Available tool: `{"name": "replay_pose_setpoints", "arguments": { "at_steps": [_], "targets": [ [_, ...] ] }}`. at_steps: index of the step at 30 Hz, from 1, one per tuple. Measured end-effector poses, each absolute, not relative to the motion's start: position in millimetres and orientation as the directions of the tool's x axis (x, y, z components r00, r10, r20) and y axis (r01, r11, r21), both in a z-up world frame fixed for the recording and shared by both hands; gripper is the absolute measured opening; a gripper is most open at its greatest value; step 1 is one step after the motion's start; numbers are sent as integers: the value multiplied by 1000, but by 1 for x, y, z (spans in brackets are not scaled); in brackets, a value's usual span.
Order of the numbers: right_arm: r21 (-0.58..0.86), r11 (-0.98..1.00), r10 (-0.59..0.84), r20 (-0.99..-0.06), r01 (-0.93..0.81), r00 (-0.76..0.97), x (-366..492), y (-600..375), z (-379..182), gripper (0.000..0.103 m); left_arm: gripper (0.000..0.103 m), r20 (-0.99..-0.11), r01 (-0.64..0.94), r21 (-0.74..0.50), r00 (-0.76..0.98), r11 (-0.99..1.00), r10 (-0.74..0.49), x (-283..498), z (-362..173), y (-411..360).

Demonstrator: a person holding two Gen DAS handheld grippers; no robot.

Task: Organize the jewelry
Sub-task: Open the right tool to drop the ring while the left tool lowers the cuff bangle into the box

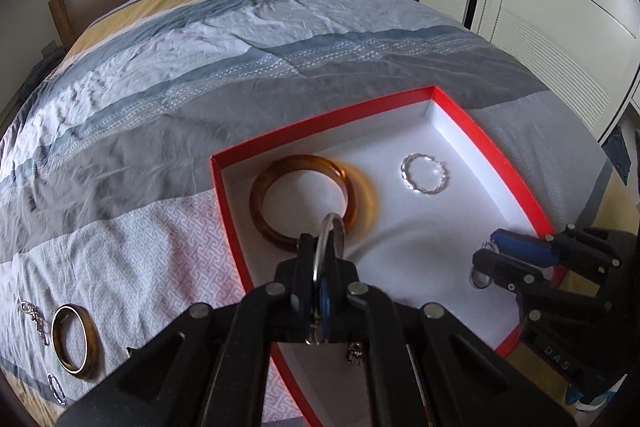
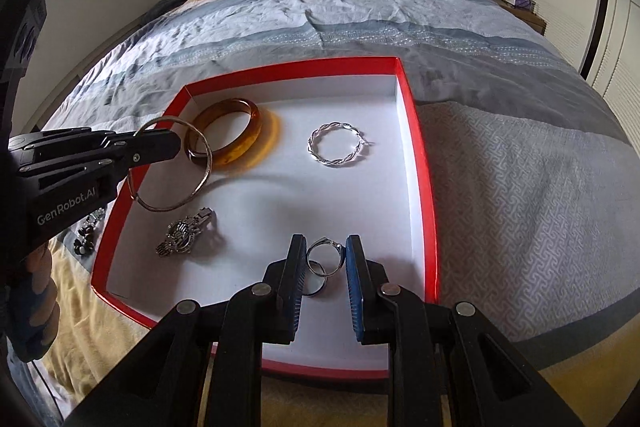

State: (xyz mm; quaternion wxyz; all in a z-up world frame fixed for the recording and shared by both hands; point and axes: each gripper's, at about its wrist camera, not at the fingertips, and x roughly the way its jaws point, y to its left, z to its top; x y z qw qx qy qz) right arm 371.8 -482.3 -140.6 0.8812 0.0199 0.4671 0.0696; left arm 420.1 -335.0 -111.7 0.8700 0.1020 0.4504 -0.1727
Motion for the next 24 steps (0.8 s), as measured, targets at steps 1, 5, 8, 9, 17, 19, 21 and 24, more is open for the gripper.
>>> {"name": "replay_pose_setpoints", "arguments": {
  "at_steps": [1, 5, 8, 9, 17, 19, 21, 24],
  "targets": [
    [85, 990, 133, -821, -111, 555, 373, -480, -141, 20, 3, -824, 389, 23, 529, 921, -203, 421, -117, -334],
    [41, 989, 112, -829, -141, 548, 372, -477, -144, 19, 3, -840, 379, 21, 509, 925, -190, 421, -134, -330],
    [-15, 983, 87, -839, -182, 537, 370, -470, -145, 19, 2, -840, 388, 10, 502, 922, -203, 419, -135, -331],
    [-18, 982, 86, -841, -187, 535, 370, -470, -144, 19, 2, -840, 385, -1, 500, 923, -210, 419, -135, -330],
    [-23, 982, 76, -860, -187, 505, 364, -474, -142, 27, 5, -848, 398, -26, 477, 917, -230, 416, -128, -332],
    [-7, 986, 80, -861, -170, 503, 362, -478, -138, 28, 5, -848, 401, -35, 474, 915, -240, 413, -122, -330],
    [2, 988, 80, -858, -152, 507, 356, -482, -131, 28, 5, -843, 400, -37, 479, 916, -244, 407, -113, -326],
    [1, 991, 72, -850, -134, 522, 342, -486, -115, 29, 5, -834, 402, -67, 479, 913, -272, 398, -95, -319]
  ]
}}
